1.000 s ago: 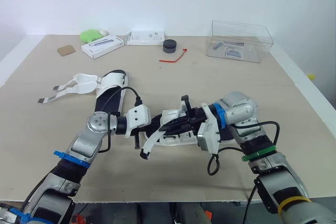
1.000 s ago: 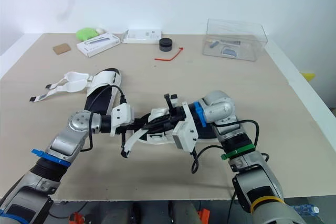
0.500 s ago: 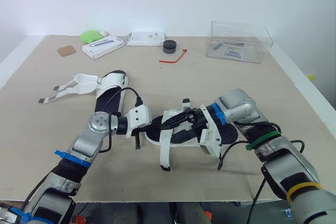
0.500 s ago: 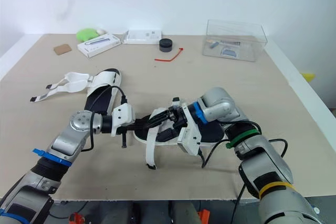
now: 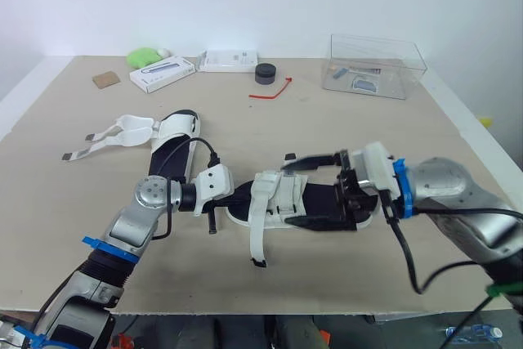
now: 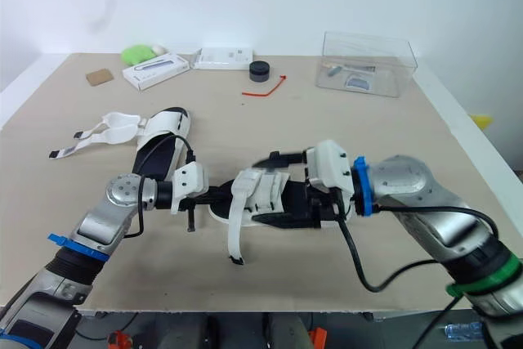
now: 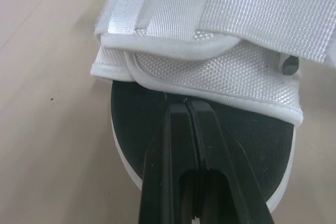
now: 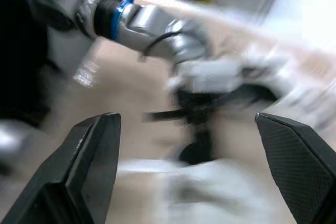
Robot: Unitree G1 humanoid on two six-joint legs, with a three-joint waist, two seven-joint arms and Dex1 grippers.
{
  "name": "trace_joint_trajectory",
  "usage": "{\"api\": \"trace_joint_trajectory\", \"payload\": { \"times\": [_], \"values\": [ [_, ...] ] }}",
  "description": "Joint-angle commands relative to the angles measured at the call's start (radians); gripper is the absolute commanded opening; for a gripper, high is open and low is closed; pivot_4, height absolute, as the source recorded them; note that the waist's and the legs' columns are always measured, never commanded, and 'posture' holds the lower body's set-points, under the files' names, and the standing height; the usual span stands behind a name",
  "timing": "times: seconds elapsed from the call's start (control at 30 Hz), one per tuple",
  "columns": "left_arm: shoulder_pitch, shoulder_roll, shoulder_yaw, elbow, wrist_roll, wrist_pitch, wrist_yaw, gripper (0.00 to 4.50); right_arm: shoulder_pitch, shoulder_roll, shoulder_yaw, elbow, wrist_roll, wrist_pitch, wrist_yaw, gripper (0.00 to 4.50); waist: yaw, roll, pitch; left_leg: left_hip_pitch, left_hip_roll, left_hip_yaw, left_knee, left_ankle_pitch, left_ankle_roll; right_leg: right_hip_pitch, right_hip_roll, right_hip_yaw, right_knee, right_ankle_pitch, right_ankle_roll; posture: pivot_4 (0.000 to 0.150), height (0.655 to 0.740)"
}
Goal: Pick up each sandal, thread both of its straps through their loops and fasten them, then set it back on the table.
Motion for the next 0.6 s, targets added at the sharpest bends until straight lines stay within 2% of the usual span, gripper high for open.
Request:
{"api": "trace_joint_trajectory", "payload": {
  "times": [0.03,0.17,0.27,0.37,0.6],
  "values": [
    [-0.005,0.003,-0.016,0.01,0.011,0.011,-0.012,0.0,0.013,-0.022,-0.025,-0.124,0.212,0.294,-0.091,4.39,0.0,0.0,0.0,0.0,0.0,0.0,0.0,0.0,0.0,0.0,0.0,0.0,0.0,0.0,0.0,0.15,0.74],
    [-0.012,0.002,-0.015,0.02,0.011,0.009,-0.018,0.0,-0.009,-0.025,-0.058,-0.106,0.369,0.535,-0.175,4.39,0.0,0.0,0.0,-0.002,-0.001,0.0,0.0,0.0,0.0,0.0,0.0,0.001,-0.001,-0.001,0.003,0.15,0.74],
    [-0.012,0.0,-0.016,0.022,0.012,0.007,-0.022,0.0,-0.028,0.006,-0.068,-0.083,0.407,0.64,-0.208,4.39,-0.001,0.0,0.0,-0.003,-0.002,0.0,0.0,0.0,0.0,-0.001,0.0,0.002,-0.002,-0.001,0.005,0.15,0.74],
    [-0.018,-0.007,-0.018,0.029,0.015,0.004,-0.021,0.0,-0.052,0.089,-0.07,0.006,0.488,0.727,-0.323,4.39,-0.001,-0.003,-0.001,-0.004,-0.001,-0.002,0.0,0.0,0.0,-0.001,0.003,0.002,-0.002,-0.001,0.006,0.15,0.74],
    [-0.019,-0.012,-0.015,0.033,0.016,0.003,-0.019,0.0,-0.119,0.243,-0.07,0.108,0.479,0.871,-0.46,4.39,-0.001,-0.002,-0.001,-0.009,-0.002,-0.003,0.001,0.0,0.0,-0.003,0.005,0.002,-0.002,-0.001,0.006,0.15,0.74]
  ]
}}
